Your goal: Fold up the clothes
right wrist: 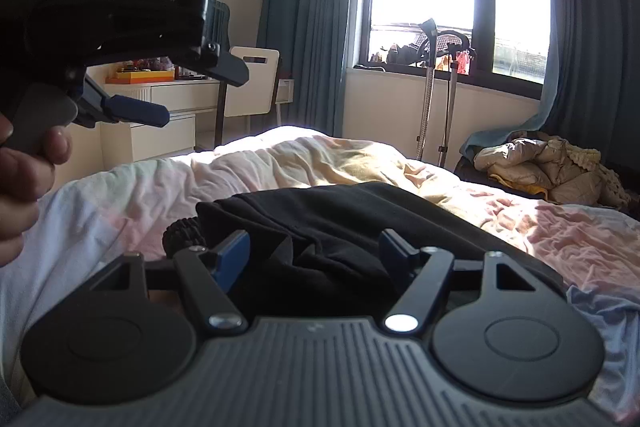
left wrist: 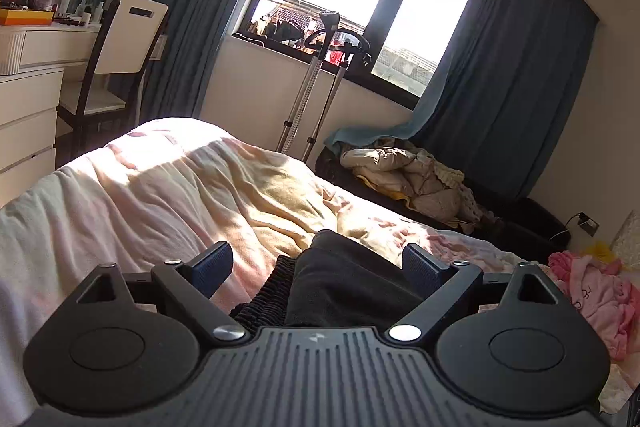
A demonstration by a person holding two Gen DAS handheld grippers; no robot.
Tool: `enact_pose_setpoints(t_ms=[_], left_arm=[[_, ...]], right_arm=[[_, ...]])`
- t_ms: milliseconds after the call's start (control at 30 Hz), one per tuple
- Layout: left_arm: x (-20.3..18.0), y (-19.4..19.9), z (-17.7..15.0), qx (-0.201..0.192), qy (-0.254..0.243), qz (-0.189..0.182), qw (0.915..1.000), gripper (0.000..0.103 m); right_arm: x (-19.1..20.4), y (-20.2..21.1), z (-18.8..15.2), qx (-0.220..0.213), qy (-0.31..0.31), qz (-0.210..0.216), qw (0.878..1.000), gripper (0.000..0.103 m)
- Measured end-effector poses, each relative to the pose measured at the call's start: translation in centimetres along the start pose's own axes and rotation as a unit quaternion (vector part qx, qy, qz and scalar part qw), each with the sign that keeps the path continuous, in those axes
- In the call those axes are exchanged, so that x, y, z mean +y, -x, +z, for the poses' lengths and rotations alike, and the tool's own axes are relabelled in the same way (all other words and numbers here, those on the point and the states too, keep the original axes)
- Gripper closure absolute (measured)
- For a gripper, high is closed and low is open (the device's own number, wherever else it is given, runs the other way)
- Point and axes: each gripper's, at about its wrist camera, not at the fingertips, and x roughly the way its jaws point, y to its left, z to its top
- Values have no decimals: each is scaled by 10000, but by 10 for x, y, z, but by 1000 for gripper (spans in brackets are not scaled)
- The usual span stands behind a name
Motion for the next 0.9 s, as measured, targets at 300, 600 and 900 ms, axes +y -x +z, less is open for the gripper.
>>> enact_pose_setpoints(t_ms=[300,600,900], left_arm=[[-26,-23,-30,573,-709,234,9956,10],[-39,-57,-55,1201,-1170,773,9828,9],[-32,-55,-52,1090,-839,794,9873,10]], right_arm=[[-73,41,-13,333,-540,-710,9955,29],[-107,24,-44,697,-1599,-615,9827,29],[-111,20,-43,699,-1625,-441,9832,29]])
